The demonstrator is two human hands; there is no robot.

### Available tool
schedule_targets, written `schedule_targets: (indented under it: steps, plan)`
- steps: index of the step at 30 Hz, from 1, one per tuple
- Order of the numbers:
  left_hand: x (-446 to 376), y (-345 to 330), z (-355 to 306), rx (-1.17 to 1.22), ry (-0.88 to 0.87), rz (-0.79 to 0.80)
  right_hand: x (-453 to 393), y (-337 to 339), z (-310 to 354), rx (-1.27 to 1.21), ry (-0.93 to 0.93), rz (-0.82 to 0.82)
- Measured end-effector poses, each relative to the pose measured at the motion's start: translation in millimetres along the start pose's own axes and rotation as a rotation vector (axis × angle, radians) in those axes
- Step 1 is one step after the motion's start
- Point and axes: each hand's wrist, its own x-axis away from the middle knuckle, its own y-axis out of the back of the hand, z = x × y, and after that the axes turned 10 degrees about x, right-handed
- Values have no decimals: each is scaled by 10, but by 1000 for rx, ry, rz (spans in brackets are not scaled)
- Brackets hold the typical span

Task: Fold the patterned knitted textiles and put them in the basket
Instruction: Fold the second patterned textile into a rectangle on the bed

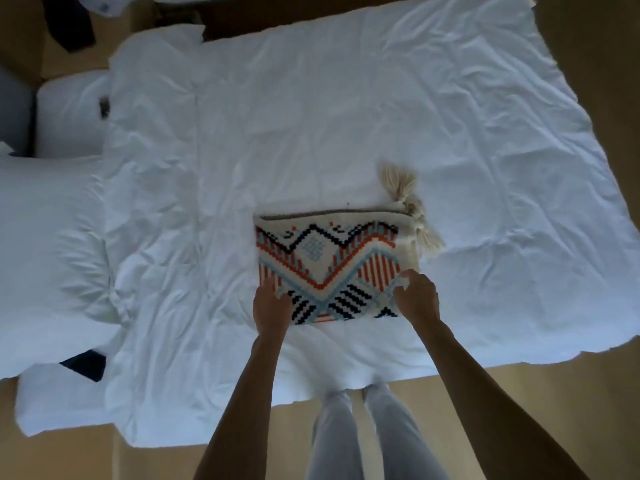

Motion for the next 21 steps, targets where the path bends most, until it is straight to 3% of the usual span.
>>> schedule_targets:
  steps: [4,9,13,18,21]
  plan:
    - [-138,-378,405,18,54,-33,-411,-431,-189,-2,-37,27]
    - [-398,-801,1059,-149,250,-182,-794,-1033,-483,8,-137,-5]
    - [-560,-958,1319,-20,354,-283,-965,-1399,-628,-21,-209,-27]
    - [-688,-1024,1449,81,272,-364,-1138,-1455,-686,44,-287,-57]
    - [-679,-973,1440,149,296,-351,-1023,-1401,-657,-65,-279,-87]
